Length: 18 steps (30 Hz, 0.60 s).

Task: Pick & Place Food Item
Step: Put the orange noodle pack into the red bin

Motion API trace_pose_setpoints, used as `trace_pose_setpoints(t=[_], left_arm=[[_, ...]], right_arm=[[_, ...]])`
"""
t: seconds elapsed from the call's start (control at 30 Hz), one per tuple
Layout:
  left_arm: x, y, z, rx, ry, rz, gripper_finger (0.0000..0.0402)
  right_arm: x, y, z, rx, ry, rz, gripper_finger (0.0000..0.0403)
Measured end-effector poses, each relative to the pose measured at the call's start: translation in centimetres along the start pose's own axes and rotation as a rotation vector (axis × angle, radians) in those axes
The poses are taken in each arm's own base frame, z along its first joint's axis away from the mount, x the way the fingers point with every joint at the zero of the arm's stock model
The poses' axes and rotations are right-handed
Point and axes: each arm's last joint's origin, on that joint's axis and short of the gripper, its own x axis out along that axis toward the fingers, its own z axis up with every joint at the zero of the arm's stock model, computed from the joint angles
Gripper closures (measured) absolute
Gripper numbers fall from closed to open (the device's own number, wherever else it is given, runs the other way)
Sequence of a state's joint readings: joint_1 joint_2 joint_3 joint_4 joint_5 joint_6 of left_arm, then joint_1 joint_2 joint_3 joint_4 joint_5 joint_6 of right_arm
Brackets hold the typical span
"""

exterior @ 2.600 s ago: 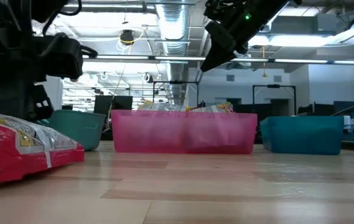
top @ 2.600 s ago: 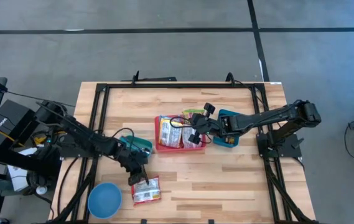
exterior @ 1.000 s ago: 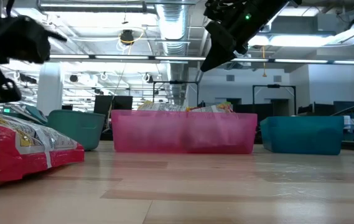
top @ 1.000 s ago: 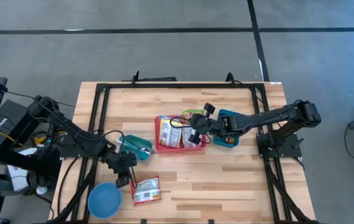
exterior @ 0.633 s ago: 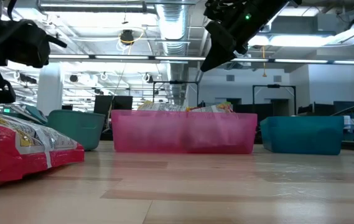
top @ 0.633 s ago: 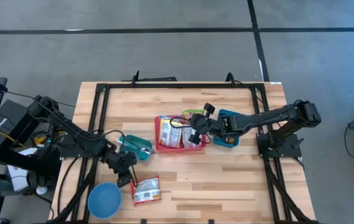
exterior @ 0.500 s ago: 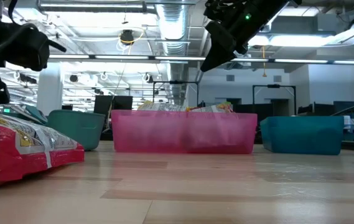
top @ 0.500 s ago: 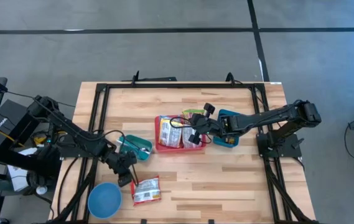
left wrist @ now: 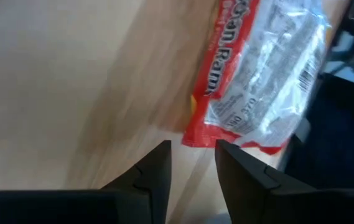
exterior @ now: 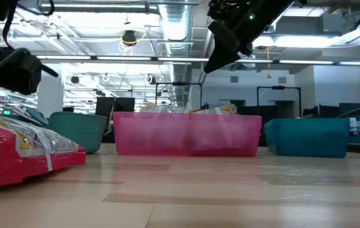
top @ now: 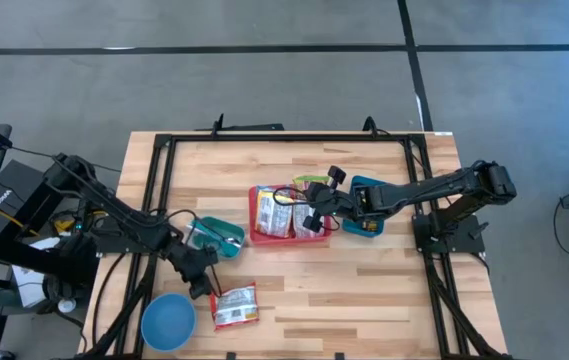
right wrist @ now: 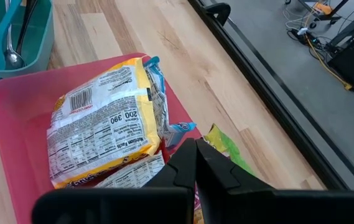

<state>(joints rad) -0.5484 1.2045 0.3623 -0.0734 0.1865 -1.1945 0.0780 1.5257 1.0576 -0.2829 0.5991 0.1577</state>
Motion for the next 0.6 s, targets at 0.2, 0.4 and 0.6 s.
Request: trace_pose_setpoints(t=[0.2, 0.4, 0.6], left_arm=[[0.4, 0.9, -0.3, 0.014, -0.027, -0.076, 0.0274], [0.6, 1.2, -0.3, 0.013, -0.048, -0.062, 0.0268], [0.6, 0.8, -0.1, 0.024, -0.066, -0.099, 0.027]], right_arm=[[0.0, 0.0, 0.0, 0.0, 0.0, 0.0, 0.0403], [0.0, 0.0, 0.0, 0.0, 0.0, 0.0, 0.0403], [0.0, 0.0, 0.0, 0.0, 0.0, 0.0, 0.0403]])
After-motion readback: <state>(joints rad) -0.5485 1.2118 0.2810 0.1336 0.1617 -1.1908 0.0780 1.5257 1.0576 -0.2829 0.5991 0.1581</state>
